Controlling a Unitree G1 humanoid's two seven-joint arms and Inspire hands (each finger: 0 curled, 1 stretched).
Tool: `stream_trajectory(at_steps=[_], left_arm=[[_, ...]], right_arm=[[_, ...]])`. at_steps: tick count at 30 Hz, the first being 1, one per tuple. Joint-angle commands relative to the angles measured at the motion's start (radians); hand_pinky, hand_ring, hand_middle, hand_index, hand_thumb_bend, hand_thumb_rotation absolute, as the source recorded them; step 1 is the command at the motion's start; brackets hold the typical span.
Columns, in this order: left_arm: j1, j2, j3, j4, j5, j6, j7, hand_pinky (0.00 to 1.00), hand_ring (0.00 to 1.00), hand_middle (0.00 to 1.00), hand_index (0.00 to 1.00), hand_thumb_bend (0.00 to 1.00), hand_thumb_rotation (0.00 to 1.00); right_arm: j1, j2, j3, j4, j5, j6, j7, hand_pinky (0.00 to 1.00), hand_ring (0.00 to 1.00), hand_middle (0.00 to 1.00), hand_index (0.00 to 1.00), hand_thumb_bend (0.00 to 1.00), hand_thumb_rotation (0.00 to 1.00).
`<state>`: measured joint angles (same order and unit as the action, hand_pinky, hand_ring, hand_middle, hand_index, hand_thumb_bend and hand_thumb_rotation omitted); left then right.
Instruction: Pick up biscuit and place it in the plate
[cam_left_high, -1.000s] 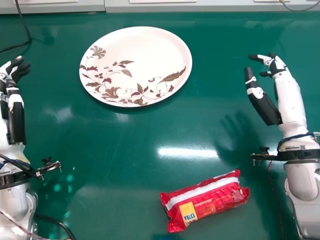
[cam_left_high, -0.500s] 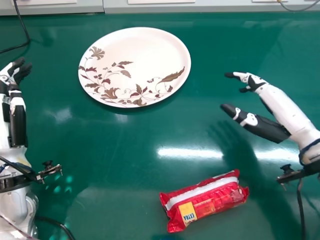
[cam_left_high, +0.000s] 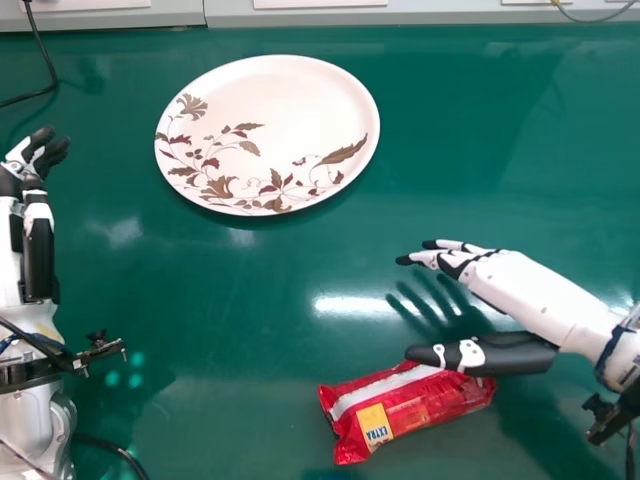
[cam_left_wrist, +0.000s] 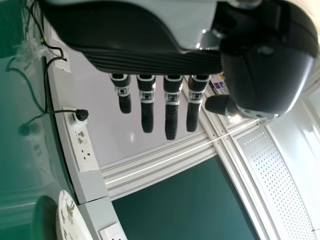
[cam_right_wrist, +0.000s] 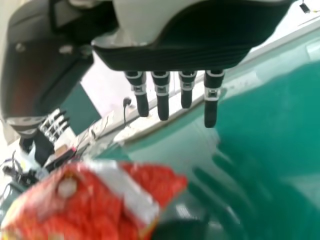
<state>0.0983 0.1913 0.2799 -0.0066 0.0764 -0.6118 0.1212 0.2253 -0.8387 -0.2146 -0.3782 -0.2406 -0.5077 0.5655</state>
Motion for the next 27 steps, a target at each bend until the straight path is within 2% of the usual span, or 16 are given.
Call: stream_trajectory(at_steps=[1,6,9,12,20,22,24,27], left_arm=[[0.05,-0.033,-0.014,0.046,0.015,0.0,0.009,0.93,0.85,0.82,0.85,0.04,0.02],[0.052,-0.033,-0.009,0.039,0.029,0.004,0.017,0.89,0.83,0.81,0.84,0.05,0.0],[0.048,-0.028,-0.012,0.048,0.015,-0.004,0.006,0.94,0.85,0.83,0.86,0.04,0.0],[0.039,-0.023,-0.01,0.058,0.014,-0.009,0.005,0.93,0.85,0.83,0.85,0.04,0.0],[0.027,-0.013,-0.007,0.072,0.008,-0.014,0.002,0.96,0.85,0.83,0.86,0.03,0.0],[0.027,-0.012,-0.005,0.071,0.028,-0.017,0.013,0.92,0.84,0.82,0.85,0.04,0.0],[0.028,-0.014,-0.006,0.066,0.033,-0.012,0.018,0.89,0.82,0.81,0.84,0.04,0.0],[0.031,-0.02,-0.008,0.053,0.031,-0.001,0.019,0.91,0.83,0.82,0.85,0.04,0.0]], right_arm=[[0.026,-0.015,0.004,0.001,-0.025,-0.05,0.0,0.82,0.93,0.96,0.97,1.0,0.62],[0.033,-0.035,0.007,-0.016,-0.051,-0.083,0.029,0.9,0.98,0.99,0.99,1.0,0.6],[0.025,-0.063,0.011,-0.016,-0.058,-0.1,0.047,0.94,1.0,1.0,1.0,1.0,0.58],[0.012,-0.106,0.016,-0.017,-0.067,-0.12,0.075,0.99,1.0,1.0,1.0,1.0,0.59],[-0.024,-0.205,0.017,-0.027,-0.045,-0.188,0.133,1.0,1.0,1.0,1.0,1.0,0.6],[-0.022,-0.227,0.018,-0.034,-0.032,-0.194,0.152,1.0,1.0,1.0,1.0,1.0,0.61],[-0.02,-0.243,0.023,-0.045,-0.021,-0.188,0.172,1.0,1.0,1.0,1.0,1.0,0.6],[-0.02,-0.247,0.033,-0.053,-0.031,-0.193,0.18,1.0,1.0,1.0,1.0,1.0,0.59]])
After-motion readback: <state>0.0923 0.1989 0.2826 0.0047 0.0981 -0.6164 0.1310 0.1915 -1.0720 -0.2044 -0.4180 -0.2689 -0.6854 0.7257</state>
